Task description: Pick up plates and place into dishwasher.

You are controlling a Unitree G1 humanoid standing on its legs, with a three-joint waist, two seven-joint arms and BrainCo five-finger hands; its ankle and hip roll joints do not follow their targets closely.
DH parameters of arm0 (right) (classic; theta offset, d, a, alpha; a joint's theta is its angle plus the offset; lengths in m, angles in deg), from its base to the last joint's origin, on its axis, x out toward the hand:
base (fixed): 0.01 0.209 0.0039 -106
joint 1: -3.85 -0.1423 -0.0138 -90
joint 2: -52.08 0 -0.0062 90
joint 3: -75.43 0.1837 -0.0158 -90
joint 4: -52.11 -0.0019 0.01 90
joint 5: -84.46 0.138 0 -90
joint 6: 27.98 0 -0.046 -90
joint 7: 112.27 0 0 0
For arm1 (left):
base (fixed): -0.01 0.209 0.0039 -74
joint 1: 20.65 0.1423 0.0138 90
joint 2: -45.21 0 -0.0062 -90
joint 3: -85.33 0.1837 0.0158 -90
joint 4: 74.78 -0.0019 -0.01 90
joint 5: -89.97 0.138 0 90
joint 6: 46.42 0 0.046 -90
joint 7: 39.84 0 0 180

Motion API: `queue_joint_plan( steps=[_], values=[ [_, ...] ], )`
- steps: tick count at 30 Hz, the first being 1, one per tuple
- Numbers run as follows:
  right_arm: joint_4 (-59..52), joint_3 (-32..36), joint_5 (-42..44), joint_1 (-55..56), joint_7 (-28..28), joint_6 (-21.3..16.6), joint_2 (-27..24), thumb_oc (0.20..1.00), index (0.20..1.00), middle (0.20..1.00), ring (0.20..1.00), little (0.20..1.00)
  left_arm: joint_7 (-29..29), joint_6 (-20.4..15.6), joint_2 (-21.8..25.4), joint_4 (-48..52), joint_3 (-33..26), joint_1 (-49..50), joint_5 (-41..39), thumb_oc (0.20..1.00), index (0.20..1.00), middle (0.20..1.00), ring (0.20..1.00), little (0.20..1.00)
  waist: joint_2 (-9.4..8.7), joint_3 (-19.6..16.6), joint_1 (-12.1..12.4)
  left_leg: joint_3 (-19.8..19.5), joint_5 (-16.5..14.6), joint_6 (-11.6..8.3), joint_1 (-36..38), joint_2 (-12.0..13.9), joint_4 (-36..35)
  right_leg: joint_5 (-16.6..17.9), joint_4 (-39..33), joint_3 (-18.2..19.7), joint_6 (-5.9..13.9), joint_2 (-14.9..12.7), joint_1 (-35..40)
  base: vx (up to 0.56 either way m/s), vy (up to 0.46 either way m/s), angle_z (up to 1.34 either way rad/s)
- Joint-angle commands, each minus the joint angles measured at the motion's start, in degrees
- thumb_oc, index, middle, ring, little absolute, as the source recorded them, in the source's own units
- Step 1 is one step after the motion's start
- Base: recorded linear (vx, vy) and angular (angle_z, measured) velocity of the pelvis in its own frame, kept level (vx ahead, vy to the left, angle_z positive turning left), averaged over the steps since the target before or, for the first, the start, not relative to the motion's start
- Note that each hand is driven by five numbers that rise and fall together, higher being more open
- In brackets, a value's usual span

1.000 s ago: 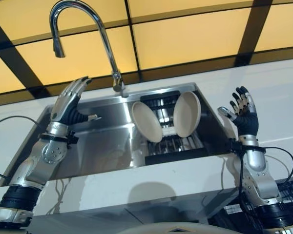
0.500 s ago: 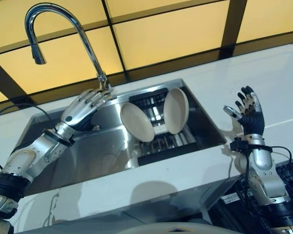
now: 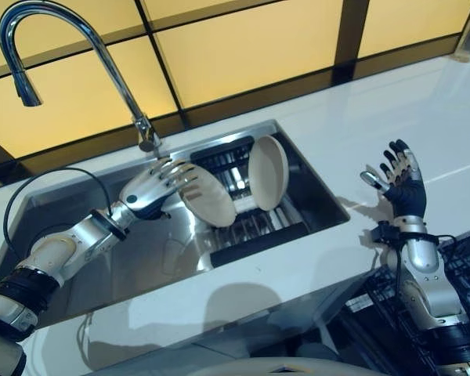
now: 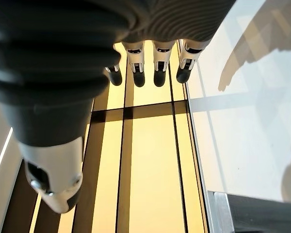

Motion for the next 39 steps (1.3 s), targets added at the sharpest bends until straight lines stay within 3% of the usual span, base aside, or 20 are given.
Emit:
queue_joint_plan(
  steps=[1,31,37,38,39],
  values=[
    [-1.2,-1.8,0.8,-1.5,-0.1,-1.4,-0.8,1.0,1.0,1.0,1.0,1.0,-2.2,2.7,2.0,-2.5,-0.8,-3.3,0.8,1.0,1.0,1.0,1.0,1.0,-4.46,-3.5,-0.8,0.5,2.1,1.44,-6.4,-0.9,-0.1,-8.8,0.3,1.1,6.9,-4.8,4.9,0.09,0.01,-0.06],
    [-2.4,1.2,1.4,1.0,2.8,2.3,-5.1,1.0,1.0,1.0,1.0,1.0,-4.9,11.5,-8.1,-12.9,-0.1,0.7,4.2,1.0,1.0,1.0,1.0,1.0,-3.23,1.4,-4.6,1.4,3.6,1.92,-6.4,-1.7,1.1,-7.8,2.6,4.3,7.94,-5.7,3.2,0.06,0.023,-0.04],
    [-2.9,2.3,1.5,0.8,3.8,3.1,-6.7,1.0,1.0,1.0,1.0,1.0,-3.4,14.8,-11.4,-15.3,0.4,0.3,1.7,1.0,1.0,1.0,1.0,1.0,-2.44,3.0,-5.4,1.4,4.4,1.64,-7.7,-1.8,2.2,-7.8,3.7,4.9,7.73,-6.1,1.9,0.02,0.034,-0.1],
    [-2.9,2.5,1.4,0.9,4.0,3.3,-6.8,1.0,1.0,1.0,1.0,1.0,-3.2,14.8,-11.6,-15.5,0.4,0.4,1.5,0.95,0.95,0.95,0.95,0.95,-2.39,3.1,-5.4,1.4,4.4,1.62,-7.7,-1.8,2.1,-7.8,3.7,4.9,7.73,-6.1,2.0,0.06,0.038,-0.09],
    [-3.1,3.1,1.2,1.4,4.7,3.5,-6.7,1.0,1.0,1.0,1.0,1.0,-2.9,15.2,-12.3,-15.8,0.1,1.0,1.2,0.827,0.827,0.827,0.827,0.827,-2.33,3.2,-5.6,1.3,4.6,1.55,-7.6,-1.8,2.2,-7.8,3.7,4.9,7.68,-6.2,2.1,0.06,0.03,-0.04]
  ],
)
